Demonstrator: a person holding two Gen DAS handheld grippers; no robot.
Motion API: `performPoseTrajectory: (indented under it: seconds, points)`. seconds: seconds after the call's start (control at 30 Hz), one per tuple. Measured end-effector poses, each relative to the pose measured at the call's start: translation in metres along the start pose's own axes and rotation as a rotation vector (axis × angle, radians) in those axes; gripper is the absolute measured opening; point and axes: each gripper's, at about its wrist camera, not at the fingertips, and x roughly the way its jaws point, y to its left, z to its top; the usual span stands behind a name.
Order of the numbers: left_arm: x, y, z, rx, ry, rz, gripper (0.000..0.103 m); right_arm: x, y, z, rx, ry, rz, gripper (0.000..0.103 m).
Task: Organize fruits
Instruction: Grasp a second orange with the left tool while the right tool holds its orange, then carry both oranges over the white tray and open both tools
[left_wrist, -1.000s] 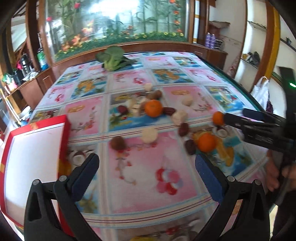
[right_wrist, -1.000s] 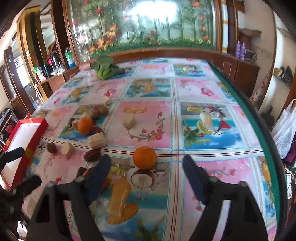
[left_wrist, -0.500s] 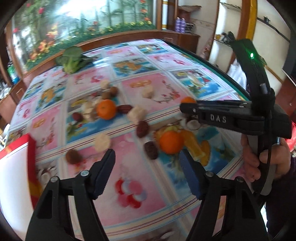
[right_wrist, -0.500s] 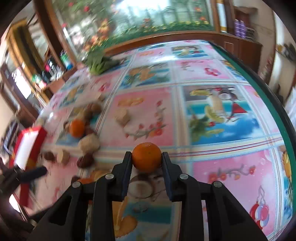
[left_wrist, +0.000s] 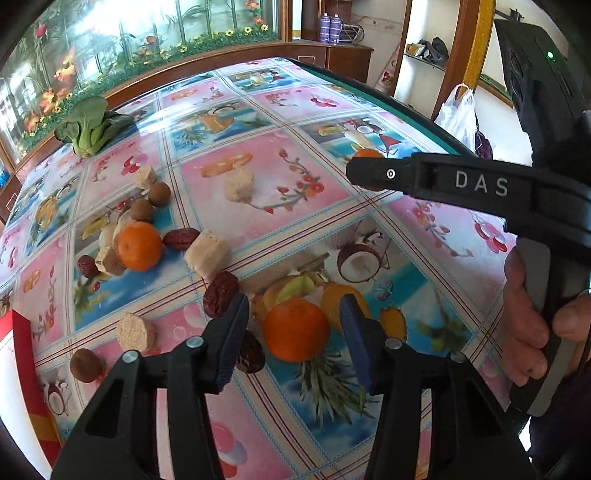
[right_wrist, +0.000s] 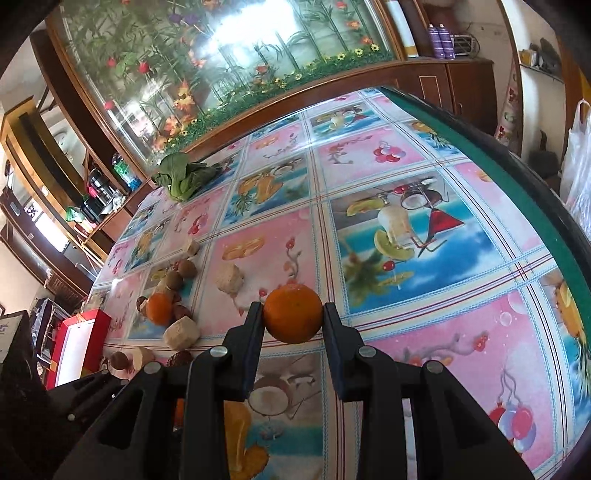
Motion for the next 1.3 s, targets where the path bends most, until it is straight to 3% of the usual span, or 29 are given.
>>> performPoseTrajectory:
  seconds: [0.13, 0.33, 0.53, 0.8, 0.93, 1.07, 1.17, 1.3]
  points:
    - [0.002, -0.004, -0.002, 0.018, 0.001, -0.005, 0.036, 0.001, -0.001, 0.0, 0.002, -0.004, -0.002, 0.031]
    - [-0.001, 0.0, -0.006, -0.007, -0.005, -0.022, 0.035, 0.001, 0.0, 0.0, -0.001, -0.012, -0.004, 0.031]
    - [-0.022, 0.006, -0.013, -0.037, -0.055, -0.001, 0.035, -0.009, 0.005, 0.0, -0.03, -0.073, 0.01, 0.031]
    - [-0.1, 0.049, -0.044, -0.149, -0.219, 0.146, 0.035, -0.016, 0.031, -0.007, -0.142, -0.142, 0.003, 0.031]
    - [-0.139, 0.091, -0.07, -0.245, -0.277, 0.273, 0.036, -0.01, 0.063, -0.018, -0.168, -0.108, 0.11, 0.031]
    - [-0.17, 0.137, -0.099, -0.344, -0.308, 0.393, 0.036, -0.001, 0.124, -0.032, -0.278, -0.074, 0.183, 0.031]
    - [-0.182, 0.166, -0.118, -0.407, -0.307, 0.474, 0.036, 0.009, 0.178, -0.044, -0.357, -0.021, 0.281, 0.031]
    - [-0.19, 0.2, -0.148, -0.497, -0.282, 0.526, 0.036, 0.023, 0.243, -0.064, -0.467, 0.036, 0.355, 0.031]
